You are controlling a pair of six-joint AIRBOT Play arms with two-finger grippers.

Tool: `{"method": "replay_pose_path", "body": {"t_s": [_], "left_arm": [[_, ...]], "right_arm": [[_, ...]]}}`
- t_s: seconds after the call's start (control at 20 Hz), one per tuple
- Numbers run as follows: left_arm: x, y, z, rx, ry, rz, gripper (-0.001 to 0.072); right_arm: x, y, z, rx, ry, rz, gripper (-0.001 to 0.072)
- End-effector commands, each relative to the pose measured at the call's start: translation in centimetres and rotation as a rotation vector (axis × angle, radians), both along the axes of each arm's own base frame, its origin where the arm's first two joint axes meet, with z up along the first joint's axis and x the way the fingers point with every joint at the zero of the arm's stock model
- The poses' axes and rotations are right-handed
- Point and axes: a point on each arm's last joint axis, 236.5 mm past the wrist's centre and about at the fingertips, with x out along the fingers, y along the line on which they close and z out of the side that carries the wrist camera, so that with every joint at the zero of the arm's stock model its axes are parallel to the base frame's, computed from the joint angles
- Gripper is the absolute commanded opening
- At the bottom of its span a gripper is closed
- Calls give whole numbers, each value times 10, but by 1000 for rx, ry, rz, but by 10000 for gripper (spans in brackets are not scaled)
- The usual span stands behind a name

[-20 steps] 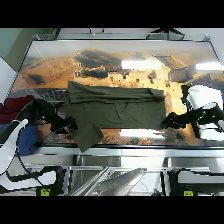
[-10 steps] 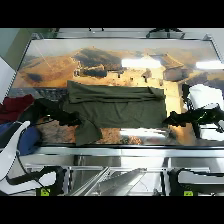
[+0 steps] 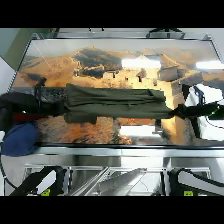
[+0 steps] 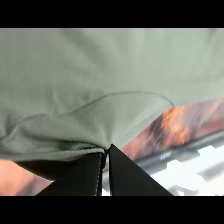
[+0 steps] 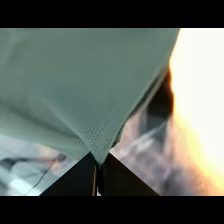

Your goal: Fold the shirts.

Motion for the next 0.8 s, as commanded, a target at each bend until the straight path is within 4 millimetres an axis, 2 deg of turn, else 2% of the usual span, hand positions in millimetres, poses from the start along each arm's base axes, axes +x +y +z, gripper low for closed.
{"method": "replay_pose_path", "body": {"t_s": [0.0, 0.1, 0.15, 0.4, 0.55, 0.65, 0.75], "left_arm": [[38, 1, 47, 32, -134, -13, 17], [67, 4, 43, 45, -122, -18, 17], [81, 4, 35, 42, -103, -24, 17], [136, -1, -27, 80, 0, -82, 18], [150, 5, -63, 98, 79, -96, 17], [156, 11, -84, 115, 119, -97, 17], [158, 10, -98, 108, 158, -114, 18]], "right_arm": [[40, 1, 37, -113, -148, -7, 31], [65, -1, 35, -185, -190, -7, 31], [76, 2, 31, -196, -204, -7, 32], [123, 17, -12, -242, -239, -18, 32], [133, 27, -46, -240, -194, 5, 33], [135, 24, -65, -242, -162, 5, 32], [137, 18, -71, -251, -158, -11, 33]]}}
